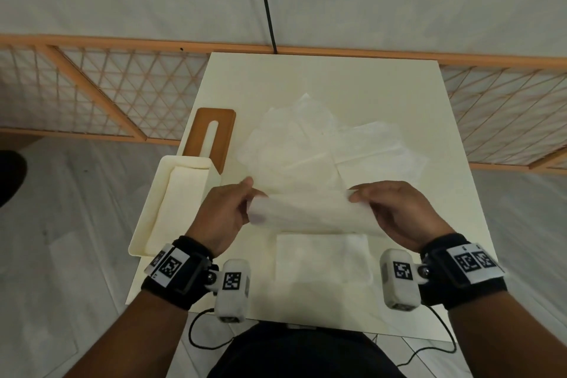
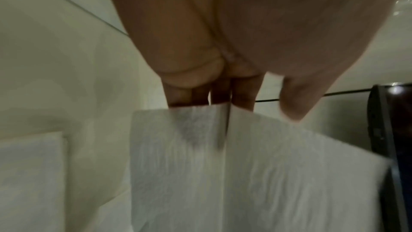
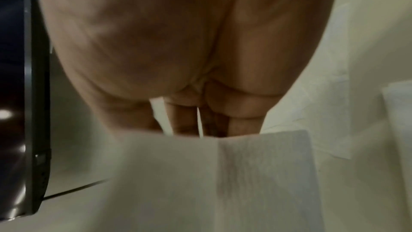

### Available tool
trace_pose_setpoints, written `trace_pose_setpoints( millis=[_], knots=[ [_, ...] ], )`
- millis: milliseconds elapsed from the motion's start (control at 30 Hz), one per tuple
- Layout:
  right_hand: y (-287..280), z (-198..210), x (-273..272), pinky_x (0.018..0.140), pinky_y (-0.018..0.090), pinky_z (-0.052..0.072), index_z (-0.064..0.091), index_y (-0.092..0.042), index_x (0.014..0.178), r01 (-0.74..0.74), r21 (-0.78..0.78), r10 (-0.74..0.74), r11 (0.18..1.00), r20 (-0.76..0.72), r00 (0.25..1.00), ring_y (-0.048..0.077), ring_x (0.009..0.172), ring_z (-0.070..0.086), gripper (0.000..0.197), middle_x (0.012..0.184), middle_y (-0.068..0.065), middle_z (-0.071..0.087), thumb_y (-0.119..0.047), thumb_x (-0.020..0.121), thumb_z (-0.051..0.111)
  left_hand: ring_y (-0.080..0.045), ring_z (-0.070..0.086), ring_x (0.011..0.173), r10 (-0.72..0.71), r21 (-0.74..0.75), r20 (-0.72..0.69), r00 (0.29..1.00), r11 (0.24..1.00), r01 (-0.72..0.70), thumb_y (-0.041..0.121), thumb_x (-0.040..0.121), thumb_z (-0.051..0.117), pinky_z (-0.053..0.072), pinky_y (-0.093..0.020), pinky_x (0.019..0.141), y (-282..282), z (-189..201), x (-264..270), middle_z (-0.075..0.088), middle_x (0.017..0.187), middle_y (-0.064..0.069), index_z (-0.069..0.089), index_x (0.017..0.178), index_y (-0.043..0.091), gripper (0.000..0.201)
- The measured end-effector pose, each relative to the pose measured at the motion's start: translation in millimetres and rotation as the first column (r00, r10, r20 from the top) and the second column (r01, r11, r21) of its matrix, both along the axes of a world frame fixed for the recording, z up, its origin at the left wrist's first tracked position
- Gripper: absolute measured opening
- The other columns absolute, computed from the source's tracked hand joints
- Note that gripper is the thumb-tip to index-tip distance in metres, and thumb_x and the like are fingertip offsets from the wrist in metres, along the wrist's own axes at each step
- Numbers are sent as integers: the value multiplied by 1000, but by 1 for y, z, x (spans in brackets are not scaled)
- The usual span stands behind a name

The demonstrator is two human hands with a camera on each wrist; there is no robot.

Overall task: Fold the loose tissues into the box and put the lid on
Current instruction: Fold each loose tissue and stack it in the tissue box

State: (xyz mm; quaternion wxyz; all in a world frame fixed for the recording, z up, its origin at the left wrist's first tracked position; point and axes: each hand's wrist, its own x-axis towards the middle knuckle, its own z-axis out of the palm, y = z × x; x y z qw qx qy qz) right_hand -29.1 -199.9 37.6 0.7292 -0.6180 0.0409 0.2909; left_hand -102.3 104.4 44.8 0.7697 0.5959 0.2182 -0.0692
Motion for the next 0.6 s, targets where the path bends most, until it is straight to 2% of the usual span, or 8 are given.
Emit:
trace_pose_setpoints(
  millis=[33,100,167,267,333,400,467,600],
  knots=[
    [1,-2,-1,94,50,41,76,2,88,2,-77,0,997,33,999,45,103,62,21,111,25,71,-10,72,77,-33,65,99,-21,98,-1,1000,995,21,19,96,62,54,-38,78,-3,-3,-1,72,96,-15,78,83,5,25],
    [1,-2,-3,88,45,47,78,-8,90,-39,-191,54,981,70,996,37,90,66,19,97,18,74,1,74,77,-30,69,97,-75,210,-6,997,975,75,7,82,78,56,-41,81,-5,-7,-5,75,97,-8,78,83,15,9],
    [-2,0,-8,75,36,47,76,-15,96,-80,-288,108,954,83,991,25,74,65,27,85,9,75,4,77,76,-28,72,90,-100,197,-43,994,974,107,-6,76,78,56,-41,82,-4,-16,-9,76,95,-8,76,87,15,23],
    [-6,-8,-18,71,33,57,73,-15,101,-118,-380,143,917,39,989,27,74,72,33,85,10,77,6,76,75,-14,62,66,-159,333,-110,981,924,187,-2,77,80,53,-33,73,-7,-33,-17,67,68,5,78,85,17,21],
    [-8,-24,-25,72,34,58,73,-19,99,-160,-495,196,854,20,980,27,74,73,36,82,12,76,5,73,77,-12,63,70,-219,442,-197,956,850,286,6,74,84,54,-29,74,-14,-49,-24,69,75,11,78,86,22,21],
    [-11,-47,-31,64,19,53,73,-23,96,-179,-664,262,726,27,965,16,66,67,36,78,5,72,1,71,79,-8,64,77,-269,570,-283,920,724,387,14,73,85,51,-20,73,-23,-67,-30,70,86,11,76,88,25,21],
    [-10,-66,-39,57,7,44,71,-21,96,-150,-772,311,617,65,948,5,64,61,33,85,-3,67,1,72,77,0,59,76,-287,676,-334,898,591,440,18,78,81,43,-10,68,-34,-81,-34,63,84,15,73,93,25,18],
    [-10,-95,-50,65,5,38,69,-20,101,-103,-825,357,556,124,926,5,75,56,35,108,-3,60,1,74,74,-8,56,81,-290,747,-350,891,487,452,16,83,74,48,-19,84,-44,-107,-34,60,95,7,73,99,20,17]
  ],
)
